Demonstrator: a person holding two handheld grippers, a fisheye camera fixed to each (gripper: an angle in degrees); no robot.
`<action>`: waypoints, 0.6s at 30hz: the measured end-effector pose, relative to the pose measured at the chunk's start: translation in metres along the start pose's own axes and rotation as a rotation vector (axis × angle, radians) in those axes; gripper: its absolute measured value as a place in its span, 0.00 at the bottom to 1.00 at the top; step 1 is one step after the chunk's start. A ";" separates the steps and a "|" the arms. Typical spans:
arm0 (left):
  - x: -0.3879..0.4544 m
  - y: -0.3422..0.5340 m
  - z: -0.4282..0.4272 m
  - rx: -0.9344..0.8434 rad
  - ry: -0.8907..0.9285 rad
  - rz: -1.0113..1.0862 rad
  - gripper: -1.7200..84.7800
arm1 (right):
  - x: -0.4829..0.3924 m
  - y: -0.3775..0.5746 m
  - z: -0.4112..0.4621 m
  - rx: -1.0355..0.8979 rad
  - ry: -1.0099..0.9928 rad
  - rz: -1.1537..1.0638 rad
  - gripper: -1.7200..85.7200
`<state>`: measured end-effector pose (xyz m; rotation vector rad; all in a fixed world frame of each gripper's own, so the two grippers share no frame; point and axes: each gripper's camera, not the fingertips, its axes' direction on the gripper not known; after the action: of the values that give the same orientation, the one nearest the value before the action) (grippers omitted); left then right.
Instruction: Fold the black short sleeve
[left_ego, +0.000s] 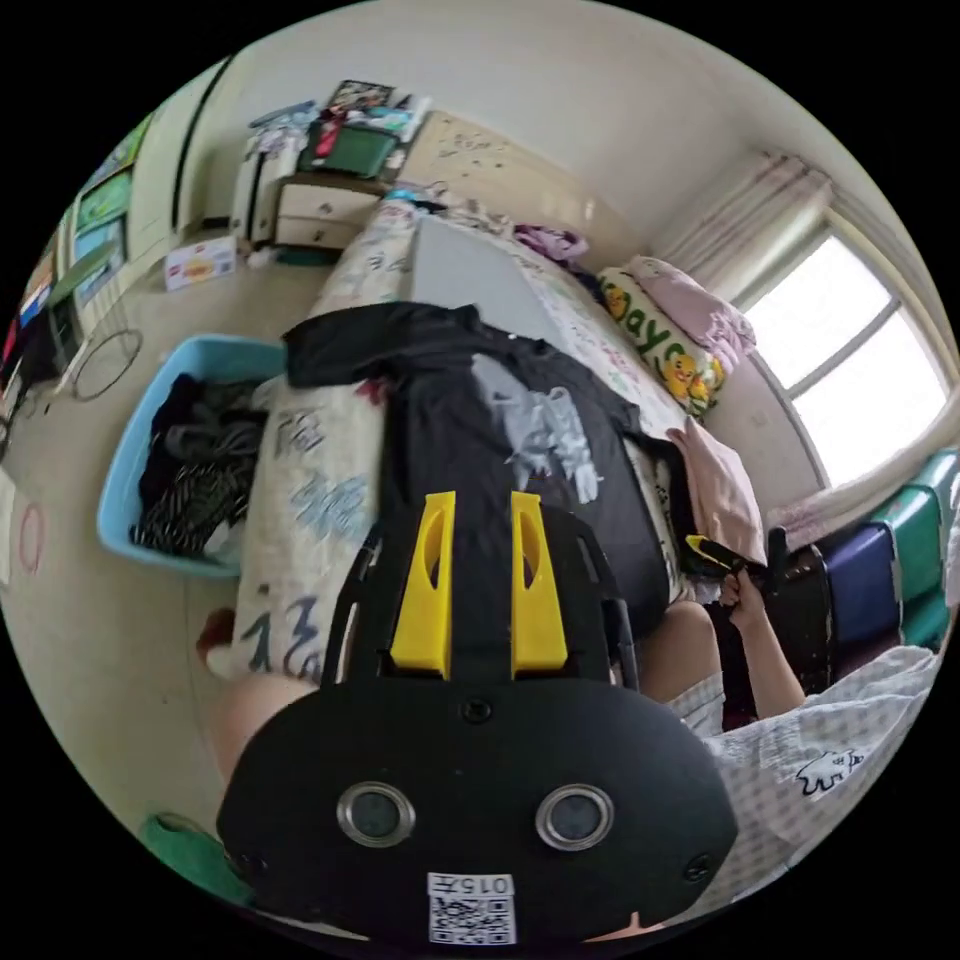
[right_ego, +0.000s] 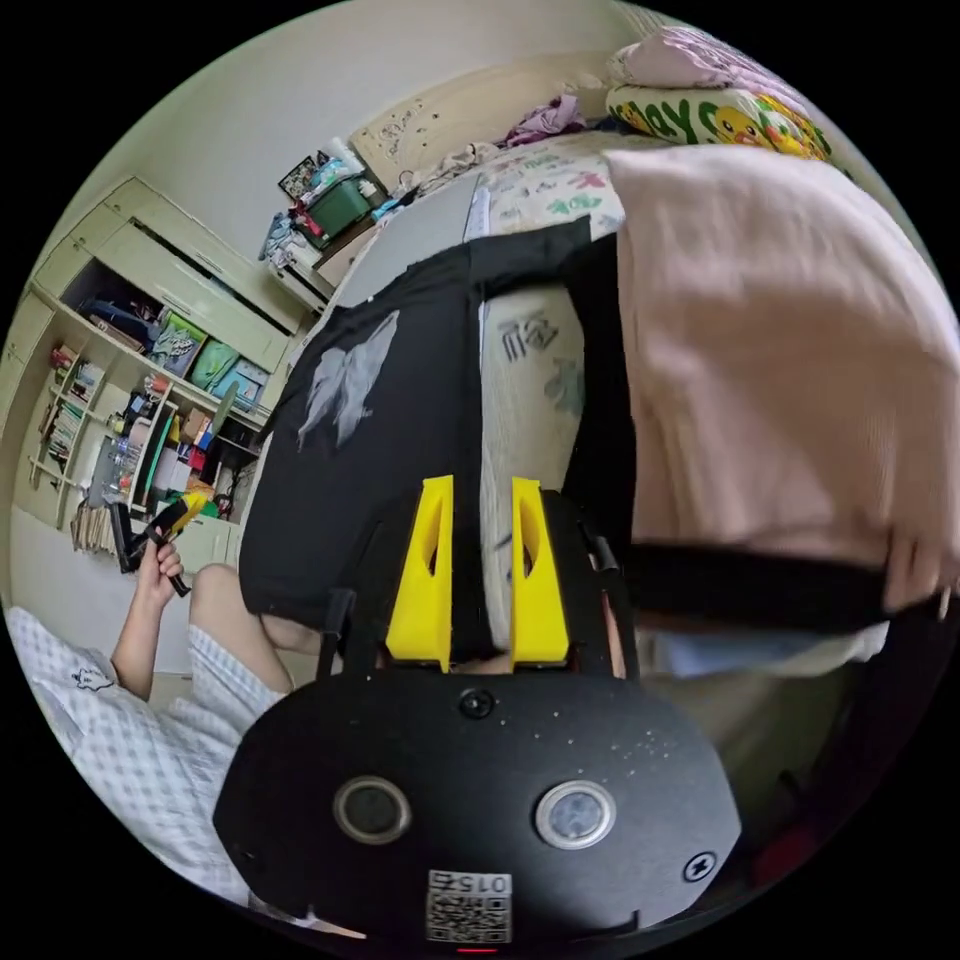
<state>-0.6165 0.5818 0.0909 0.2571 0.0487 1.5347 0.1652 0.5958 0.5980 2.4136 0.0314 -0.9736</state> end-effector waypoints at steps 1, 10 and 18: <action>-0.015 0.021 -0.008 0.001 0.004 -0.051 0.12 | 0.003 0.012 -0.003 -0.004 -0.028 0.036 0.14; -0.038 0.049 0.028 -0.157 0.122 -0.155 0.13 | -0.012 0.020 0.008 -0.165 0.018 0.074 0.17; -0.032 0.044 0.045 -0.245 0.086 -0.167 0.09 | -0.021 0.019 0.053 -0.276 0.112 0.116 0.15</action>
<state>-0.6526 0.5444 0.1388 -0.0083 -0.0490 1.3694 0.1199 0.5577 0.5892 2.1869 0.0606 -0.7297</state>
